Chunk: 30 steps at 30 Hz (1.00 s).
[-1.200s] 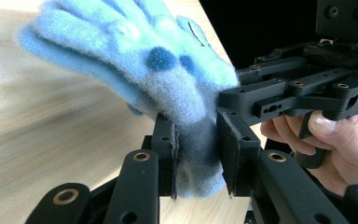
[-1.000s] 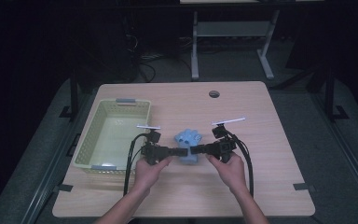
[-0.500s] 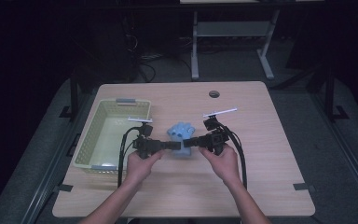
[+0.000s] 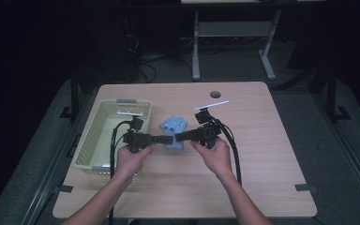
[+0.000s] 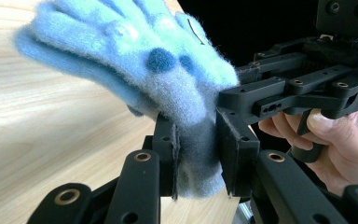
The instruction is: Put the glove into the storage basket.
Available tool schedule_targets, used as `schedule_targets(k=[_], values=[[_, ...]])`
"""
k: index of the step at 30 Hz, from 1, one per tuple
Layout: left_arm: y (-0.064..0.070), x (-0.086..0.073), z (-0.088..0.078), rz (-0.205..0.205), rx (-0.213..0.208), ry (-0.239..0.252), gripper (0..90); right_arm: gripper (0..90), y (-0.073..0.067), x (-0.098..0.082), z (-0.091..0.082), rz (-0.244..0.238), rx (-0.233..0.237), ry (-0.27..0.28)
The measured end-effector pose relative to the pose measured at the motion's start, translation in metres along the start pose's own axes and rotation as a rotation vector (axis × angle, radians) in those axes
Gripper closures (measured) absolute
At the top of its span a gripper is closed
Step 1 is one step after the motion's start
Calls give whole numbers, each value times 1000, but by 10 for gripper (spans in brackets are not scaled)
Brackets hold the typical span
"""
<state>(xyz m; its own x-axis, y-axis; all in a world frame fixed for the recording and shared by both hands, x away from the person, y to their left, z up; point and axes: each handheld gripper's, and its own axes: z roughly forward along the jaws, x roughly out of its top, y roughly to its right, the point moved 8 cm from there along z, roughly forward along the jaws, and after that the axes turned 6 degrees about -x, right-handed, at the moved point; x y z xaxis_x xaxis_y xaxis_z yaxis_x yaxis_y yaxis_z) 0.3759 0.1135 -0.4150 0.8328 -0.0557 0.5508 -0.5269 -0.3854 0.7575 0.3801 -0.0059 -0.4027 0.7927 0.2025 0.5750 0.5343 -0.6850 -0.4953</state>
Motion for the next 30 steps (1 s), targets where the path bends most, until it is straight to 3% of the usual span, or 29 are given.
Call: schedule_targets(k=[6,30], values=[[-1,4,-12,1,8,11,700,755,-7,8,6,-33,2,6],[-14,6,-59,-4,47,52,701,754,-39,29,36,-85,46,-24]])
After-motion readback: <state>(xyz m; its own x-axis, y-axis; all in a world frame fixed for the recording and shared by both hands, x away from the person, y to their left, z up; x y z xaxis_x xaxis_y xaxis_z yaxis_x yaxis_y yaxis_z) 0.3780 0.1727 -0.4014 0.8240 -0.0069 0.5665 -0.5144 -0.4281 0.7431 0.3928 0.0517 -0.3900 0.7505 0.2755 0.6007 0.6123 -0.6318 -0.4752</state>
